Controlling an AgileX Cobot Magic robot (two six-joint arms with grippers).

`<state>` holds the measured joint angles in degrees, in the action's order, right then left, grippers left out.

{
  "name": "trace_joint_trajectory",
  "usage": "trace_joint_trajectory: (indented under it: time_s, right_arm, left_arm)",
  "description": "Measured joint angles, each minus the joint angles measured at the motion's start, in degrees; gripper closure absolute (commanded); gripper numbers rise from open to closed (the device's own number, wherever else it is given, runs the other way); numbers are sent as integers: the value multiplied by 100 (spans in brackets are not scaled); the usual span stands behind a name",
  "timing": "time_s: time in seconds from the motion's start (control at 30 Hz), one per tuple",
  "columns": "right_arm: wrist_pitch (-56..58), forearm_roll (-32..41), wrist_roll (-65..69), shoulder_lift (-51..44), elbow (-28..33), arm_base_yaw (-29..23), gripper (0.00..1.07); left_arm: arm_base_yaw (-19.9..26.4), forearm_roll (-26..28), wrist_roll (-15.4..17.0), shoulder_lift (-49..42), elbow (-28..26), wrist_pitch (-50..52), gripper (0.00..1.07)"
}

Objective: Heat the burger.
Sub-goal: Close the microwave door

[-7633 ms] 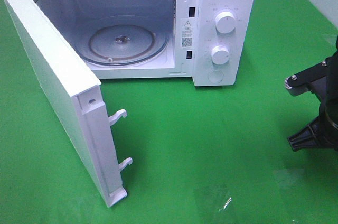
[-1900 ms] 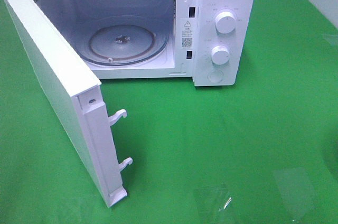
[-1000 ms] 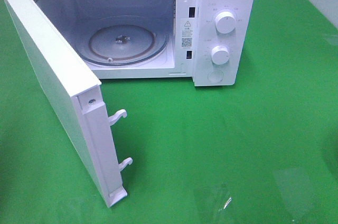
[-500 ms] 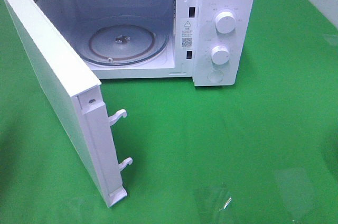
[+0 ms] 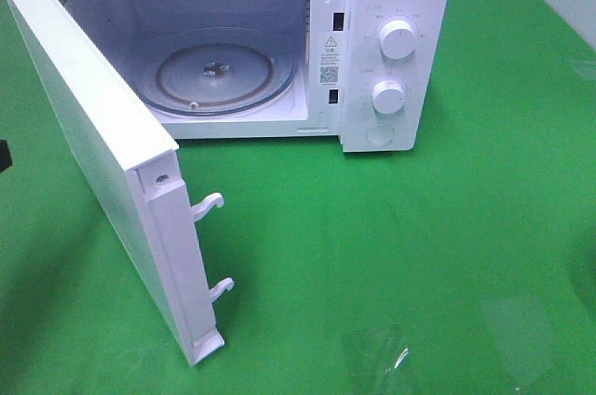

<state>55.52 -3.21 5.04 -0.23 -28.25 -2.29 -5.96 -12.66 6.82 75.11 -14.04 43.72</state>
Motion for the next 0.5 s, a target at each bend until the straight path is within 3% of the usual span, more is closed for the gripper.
trace_joint_trajectory:
  time_s: [0.17, 0.5]
  right_arm:
    - [0, 0, 0, 0, 0, 0, 31]
    - [0, 0, 0, 0, 0, 0, 31]
  left_arm:
    - [-481, 6, -6, 372, 0, 298, 107]
    - [-991, 86, -17, 751, -241, 327, 107]
